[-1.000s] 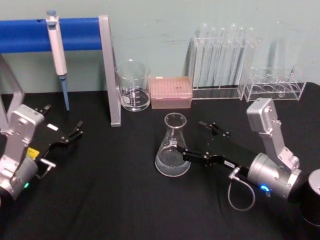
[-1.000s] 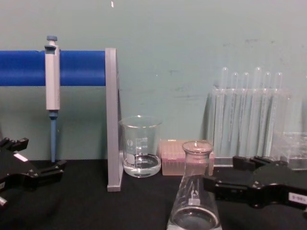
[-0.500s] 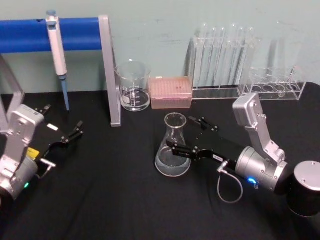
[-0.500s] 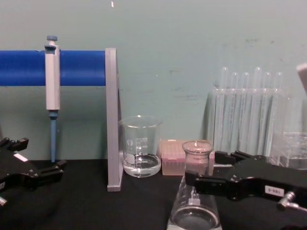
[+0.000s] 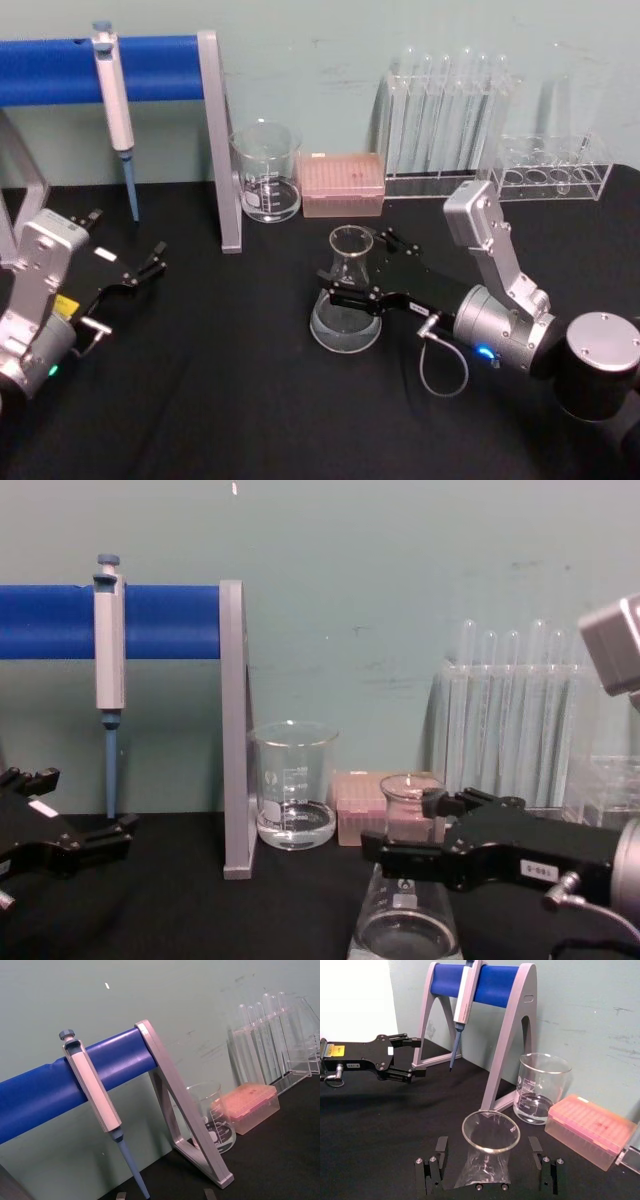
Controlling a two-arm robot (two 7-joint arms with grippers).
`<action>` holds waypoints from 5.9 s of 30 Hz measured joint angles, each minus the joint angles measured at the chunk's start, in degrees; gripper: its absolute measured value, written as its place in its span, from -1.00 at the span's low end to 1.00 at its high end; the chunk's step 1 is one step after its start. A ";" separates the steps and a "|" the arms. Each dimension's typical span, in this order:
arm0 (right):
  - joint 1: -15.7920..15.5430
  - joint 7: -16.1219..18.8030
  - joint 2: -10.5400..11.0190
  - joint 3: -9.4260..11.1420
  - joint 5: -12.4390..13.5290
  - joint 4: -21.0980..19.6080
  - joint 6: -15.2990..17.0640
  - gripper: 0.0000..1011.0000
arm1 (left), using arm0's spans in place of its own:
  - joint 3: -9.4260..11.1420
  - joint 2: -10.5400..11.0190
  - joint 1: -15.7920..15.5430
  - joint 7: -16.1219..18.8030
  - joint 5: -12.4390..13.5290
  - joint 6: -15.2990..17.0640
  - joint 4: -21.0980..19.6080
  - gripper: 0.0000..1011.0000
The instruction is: Grasp the erlenmeyer flask with one hand, shake it three times, then place it back.
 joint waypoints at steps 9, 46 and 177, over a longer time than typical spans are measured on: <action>1.19 0.14 -1.16 -0.43 -0.70 1.76 -0.27 0.98 | 0.00 0.00 0.00 0.00 0.00 0.00 0.00 0.98; 2.03 -0.20 -2.68 -0.09 -1.19 3.48 -0.85 0.96 | 0.00 0.00 0.00 0.00 0.00 0.00 0.00 0.98; -4.61 0.45 5.33 -1.61 5.08 -21.93 7.39 -0.11 | 0.00 0.00 0.00 0.00 0.00 0.00 0.00 0.98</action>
